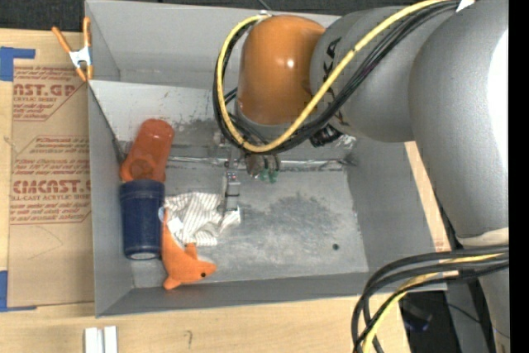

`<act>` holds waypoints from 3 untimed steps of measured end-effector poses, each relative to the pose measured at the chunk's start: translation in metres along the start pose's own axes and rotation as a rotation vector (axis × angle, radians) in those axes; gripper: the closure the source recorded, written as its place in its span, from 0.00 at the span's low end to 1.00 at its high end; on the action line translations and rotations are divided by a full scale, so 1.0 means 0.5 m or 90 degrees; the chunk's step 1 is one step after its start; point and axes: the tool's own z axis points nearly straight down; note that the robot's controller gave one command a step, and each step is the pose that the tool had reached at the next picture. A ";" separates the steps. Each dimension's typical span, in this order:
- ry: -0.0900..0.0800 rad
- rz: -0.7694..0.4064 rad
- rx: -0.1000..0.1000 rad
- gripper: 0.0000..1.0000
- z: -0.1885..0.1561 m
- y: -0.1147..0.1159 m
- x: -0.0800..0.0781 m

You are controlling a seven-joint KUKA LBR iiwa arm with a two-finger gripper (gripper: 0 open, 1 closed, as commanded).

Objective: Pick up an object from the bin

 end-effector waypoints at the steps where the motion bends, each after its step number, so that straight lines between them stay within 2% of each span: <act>1: -0.001 -0.016 0.000 0.00 0.156 0.029 0.057; 2: 0.002 -0.035 0.001 0.00 0.080 0.035 0.058; 3: -0.004 -0.027 -0.001 0.00 0.093 0.034 0.054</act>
Offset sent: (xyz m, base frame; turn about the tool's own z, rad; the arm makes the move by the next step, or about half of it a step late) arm -0.0280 0.0195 -0.0180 -0.0656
